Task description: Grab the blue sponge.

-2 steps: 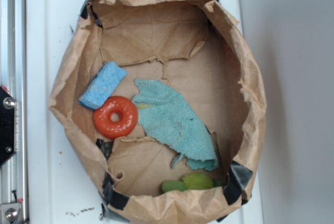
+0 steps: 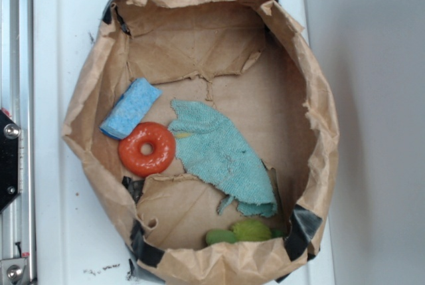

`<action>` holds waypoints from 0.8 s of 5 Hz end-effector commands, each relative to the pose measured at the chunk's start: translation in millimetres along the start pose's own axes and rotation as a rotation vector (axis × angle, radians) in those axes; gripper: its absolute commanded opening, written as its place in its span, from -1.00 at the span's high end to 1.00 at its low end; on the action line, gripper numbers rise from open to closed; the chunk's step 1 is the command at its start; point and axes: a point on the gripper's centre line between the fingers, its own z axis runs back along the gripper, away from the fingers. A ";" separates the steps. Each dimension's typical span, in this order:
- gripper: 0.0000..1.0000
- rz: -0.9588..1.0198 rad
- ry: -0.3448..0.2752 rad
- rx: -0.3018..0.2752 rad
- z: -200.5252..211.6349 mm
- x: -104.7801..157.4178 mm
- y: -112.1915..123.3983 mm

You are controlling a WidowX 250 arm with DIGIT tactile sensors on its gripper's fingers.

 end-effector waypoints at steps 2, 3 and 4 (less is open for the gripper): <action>-1.00 0.137 0.017 0.055 -27.1 94.0 22.7; -1.00 0.291 -0.064 0.046 -40.6 109.2 48.6; -1.00 0.519 -0.137 -0.006 -54.4 119.2 74.3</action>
